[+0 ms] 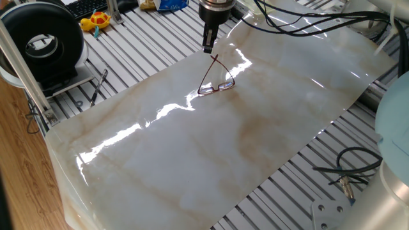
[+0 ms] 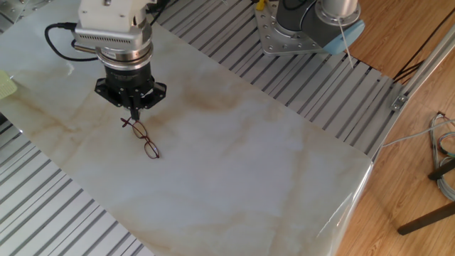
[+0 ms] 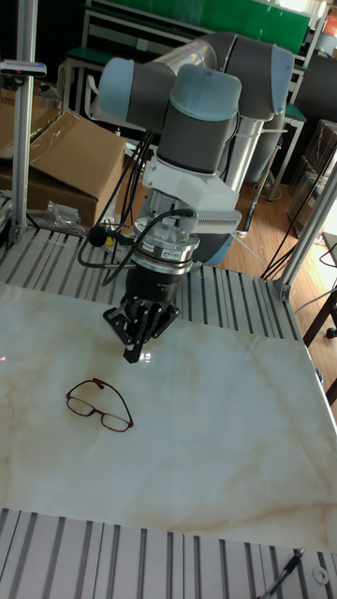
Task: Unfold the leg of the glasses (with one hand)
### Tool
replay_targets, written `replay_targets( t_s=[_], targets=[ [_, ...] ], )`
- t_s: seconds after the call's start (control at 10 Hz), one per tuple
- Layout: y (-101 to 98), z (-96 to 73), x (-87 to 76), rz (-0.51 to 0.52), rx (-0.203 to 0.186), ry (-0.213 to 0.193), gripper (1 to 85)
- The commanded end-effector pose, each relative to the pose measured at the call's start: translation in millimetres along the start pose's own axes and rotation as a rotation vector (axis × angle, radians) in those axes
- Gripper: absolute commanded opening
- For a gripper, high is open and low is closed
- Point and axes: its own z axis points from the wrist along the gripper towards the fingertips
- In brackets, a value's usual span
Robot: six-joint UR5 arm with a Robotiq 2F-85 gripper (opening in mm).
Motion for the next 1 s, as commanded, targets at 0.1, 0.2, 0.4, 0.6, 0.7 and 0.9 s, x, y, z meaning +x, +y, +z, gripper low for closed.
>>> replay_targets(
  t_s=[0.1,0.2,0.4,0.6,0.7,0.9],
  targets=[
    [-1.3,6.1,-2.9,0.016,-0.008,-0.007,1.3],
    [-5.3,14.4,-4.4,0.003,-0.006,-0.009,1.3],
    [-13.8,33.0,-8.1,-0.021,-0.009,-0.028,1.3],
    [-18.5,45.0,-9.3,-0.026,-0.01,-0.037,1.3],
    [-21.8,39.3,-2.8,-0.019,0.006,-0.021,1.3],
    [-18.2,39.2,-7.9,0.003,-0.008,-0.041,1.3]
  ],
)
